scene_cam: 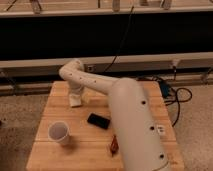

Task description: Place the white sponge in the ceramic cup

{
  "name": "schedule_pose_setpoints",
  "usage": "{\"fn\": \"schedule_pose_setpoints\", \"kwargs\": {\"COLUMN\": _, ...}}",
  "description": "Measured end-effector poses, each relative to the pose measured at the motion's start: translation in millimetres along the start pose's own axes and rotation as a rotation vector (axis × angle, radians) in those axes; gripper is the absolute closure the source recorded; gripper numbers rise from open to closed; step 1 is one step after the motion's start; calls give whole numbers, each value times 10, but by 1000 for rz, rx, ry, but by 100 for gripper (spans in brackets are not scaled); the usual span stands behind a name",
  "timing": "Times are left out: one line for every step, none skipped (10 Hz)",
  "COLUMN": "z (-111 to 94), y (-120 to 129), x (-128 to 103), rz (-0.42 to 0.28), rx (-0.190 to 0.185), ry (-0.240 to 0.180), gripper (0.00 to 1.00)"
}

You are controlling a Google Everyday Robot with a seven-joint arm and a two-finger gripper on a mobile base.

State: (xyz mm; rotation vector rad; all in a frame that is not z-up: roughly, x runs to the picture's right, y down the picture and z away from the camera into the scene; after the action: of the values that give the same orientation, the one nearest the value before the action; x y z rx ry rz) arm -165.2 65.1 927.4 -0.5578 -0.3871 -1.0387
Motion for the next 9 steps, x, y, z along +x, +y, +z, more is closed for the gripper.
{"fn": "schedule_pose_setpoints", "kwargs": {"z": 11, "y": -5, "x": -10, "rz": -6, "rx": -1, "ry": -1, "gripper": 20}}
{"fn": "schedule_pose_setpoints", "kwargs": {"z": 18, "y": -10, "x": -12, "rz": -11, "rx": -1, "ry": -1, "gripper": 20}}
{"fn": "schedule_pose_setpoints", "kwargs": {"z": 30, "y": -19, "x": -22, "rz": -16, "rx": -2, "ry": -3, "gripper": 20}}
{"fn": "schedule_pose_setpoints", "kwargs": {"z": 36, "y": -20, "x": -21, "rz": -18, "rx": -2, "ry": -3, "gripper": 20}}
{"fn": "schedule_pose_setpoints", "kwargs": {"z": 46, "y": -22, "x": -23, "rz": -21, "rx": -3, "ry": -4, "gripper": 20}}
{"fn": "schedule_pose_setpoints", "kwargs": {"z": 55, "y": -26, "x": -27, "rz": -25, "rx": -4, "ry": -4, "gripper": 20}}
{"fn": "schedule_pose_setpoints", "kwargs": {"z": 66, "y": -24, "x": -29, "rz": -25, "rx": -6, "ry": -4, "gripper": 20}}
{"fn": "schedule_pose_setpoints", "kwargs": {"z": 78, "y": -23, "x": -37, "rz": -28, "rx": -7, "ry": -5, "gripper": 20}}
{"fn": "schedule_pose_setpoints", "kwargs": {"z": 83, "y": -26, "x": -37, "rz": -30, "rx": -7, "ry": -3, "gripper": 20}}
